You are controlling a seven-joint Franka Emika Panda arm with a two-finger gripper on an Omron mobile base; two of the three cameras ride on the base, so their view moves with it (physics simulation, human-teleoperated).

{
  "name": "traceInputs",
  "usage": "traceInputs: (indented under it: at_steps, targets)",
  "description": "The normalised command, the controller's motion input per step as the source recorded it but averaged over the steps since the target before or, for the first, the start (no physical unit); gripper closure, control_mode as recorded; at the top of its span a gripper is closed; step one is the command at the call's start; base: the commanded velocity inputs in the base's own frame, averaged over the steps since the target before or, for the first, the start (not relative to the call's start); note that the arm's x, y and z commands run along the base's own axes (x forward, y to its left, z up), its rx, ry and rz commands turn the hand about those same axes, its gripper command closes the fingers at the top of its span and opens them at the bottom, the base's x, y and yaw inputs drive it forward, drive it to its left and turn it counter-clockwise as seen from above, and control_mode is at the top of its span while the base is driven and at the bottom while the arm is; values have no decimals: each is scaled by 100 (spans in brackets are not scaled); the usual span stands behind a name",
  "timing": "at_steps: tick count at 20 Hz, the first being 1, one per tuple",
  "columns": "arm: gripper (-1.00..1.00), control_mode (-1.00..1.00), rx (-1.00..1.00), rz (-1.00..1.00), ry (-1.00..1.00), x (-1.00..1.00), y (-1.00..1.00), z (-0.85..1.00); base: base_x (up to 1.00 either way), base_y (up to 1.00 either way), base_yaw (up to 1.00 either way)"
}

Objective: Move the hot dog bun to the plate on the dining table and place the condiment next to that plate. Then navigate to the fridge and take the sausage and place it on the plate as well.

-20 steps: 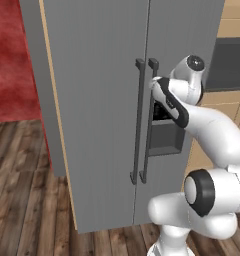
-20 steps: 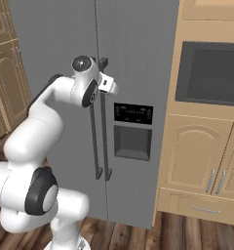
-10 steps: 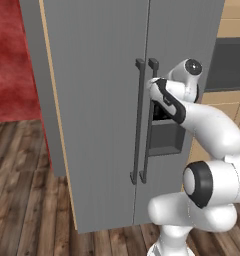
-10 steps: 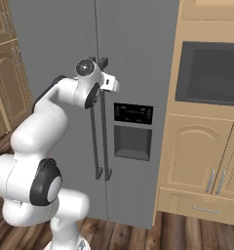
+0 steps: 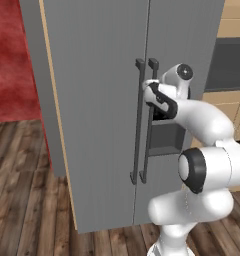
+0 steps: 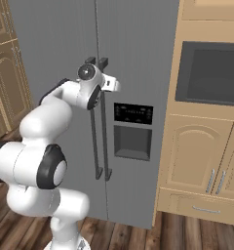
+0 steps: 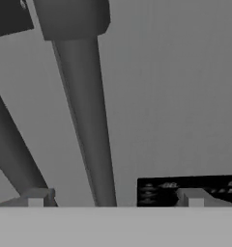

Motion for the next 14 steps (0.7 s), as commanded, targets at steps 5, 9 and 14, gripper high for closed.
traceInputs:
  at_steps: [5, 9, 14]
  targets:
    - [-100, -100, 0, 0, 0, 42, 0, -3, 0, 0, 0]
    - [-100, -100, 0, 0, 0, 42, 0, -8, 0, 0, 0]
    - [-100, -100, 0, 0, 0, 45, 0, -10, 0, 0, 0]
